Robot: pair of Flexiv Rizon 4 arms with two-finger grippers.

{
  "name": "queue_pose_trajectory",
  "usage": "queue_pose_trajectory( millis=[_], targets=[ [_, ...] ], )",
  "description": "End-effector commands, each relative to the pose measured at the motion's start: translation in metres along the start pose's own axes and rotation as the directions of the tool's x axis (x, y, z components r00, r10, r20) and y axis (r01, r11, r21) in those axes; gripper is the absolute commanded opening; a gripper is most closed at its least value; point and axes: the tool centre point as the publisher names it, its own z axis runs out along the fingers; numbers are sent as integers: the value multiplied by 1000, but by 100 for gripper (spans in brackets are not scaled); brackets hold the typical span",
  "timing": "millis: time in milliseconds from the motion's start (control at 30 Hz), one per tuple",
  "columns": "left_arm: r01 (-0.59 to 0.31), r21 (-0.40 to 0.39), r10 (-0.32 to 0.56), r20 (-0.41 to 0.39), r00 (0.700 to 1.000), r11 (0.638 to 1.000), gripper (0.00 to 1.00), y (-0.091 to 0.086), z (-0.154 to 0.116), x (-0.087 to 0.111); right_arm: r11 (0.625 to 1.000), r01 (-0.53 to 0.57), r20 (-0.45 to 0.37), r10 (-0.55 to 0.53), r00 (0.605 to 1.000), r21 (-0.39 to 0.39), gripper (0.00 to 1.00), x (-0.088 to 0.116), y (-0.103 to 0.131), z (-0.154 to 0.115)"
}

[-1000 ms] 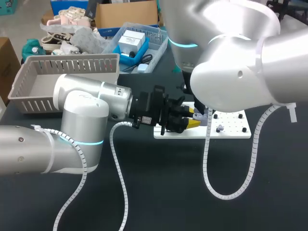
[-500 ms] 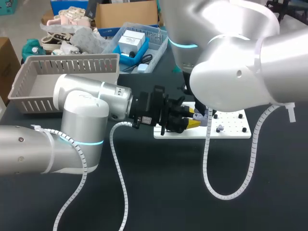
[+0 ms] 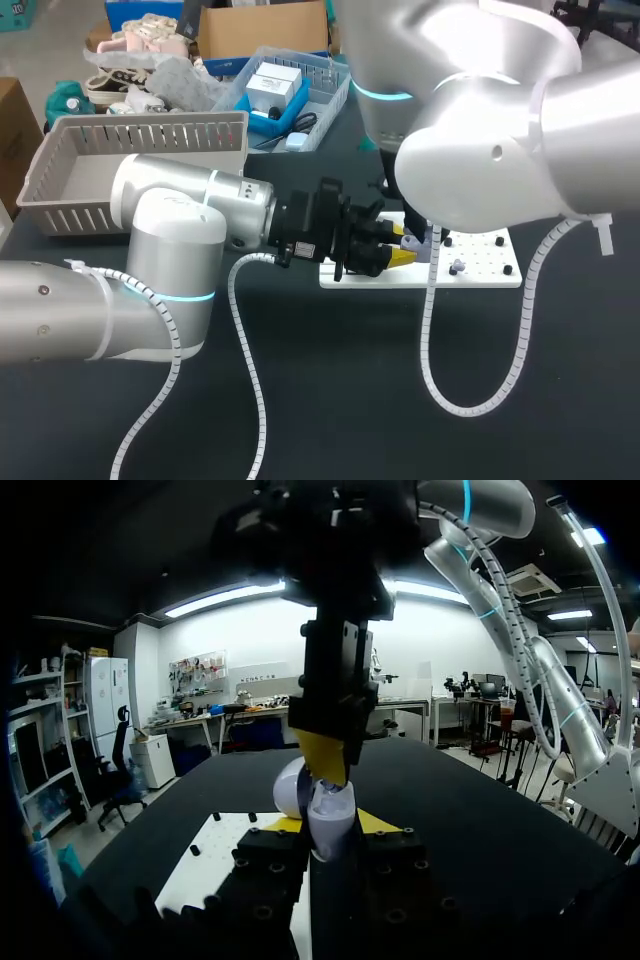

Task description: Pick up each earbud case from the left stands, insert the matching earbuds, close the lid, and place the case in the box.

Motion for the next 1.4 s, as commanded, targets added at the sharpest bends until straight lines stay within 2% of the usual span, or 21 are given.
queue_pose_trajectory(
  millis=[33,267,300,400,500,1000,1200,1400],
  targets=[
    [-1,-4,1,0,1000,1000,0,-1,0,0,1000,-1,2,1,1000,4,0,1,1,2],
    [-1,-4,1,0,1000,1000,0,-1,0,0,1000,-6,0,6,1000,5,0,1,0,3],
    [-1,-4,1,0,1000,1000,0,-1,0,0,1000,-7,0,7,1000,5,4,1,0,3],
    [-1,-4,1,0,1000,1000,0,-1,0,0,1000,-10,1,10,1000,4,34,1,1,3],
    [-1,-4,1,0,1000,1000,0,-1,0,0,1000,-10,0,10,1000,0,40,2,2,2],
    [-1,-4,1,0,1000,1000,0,-1,0,0,999,-18,7,18,1000,-34,39,4,0,-8],
    [-1,-4,1,0,1000,1000,0,-1,0,0,999,-14,0,14,1000,-49,44,7,-4,-17],
    [-1,-4,1,0,1000,1000,0,-1,0,0,998,-5,-6,5,1000,-62,44,14,-5,-21]
  ],
)
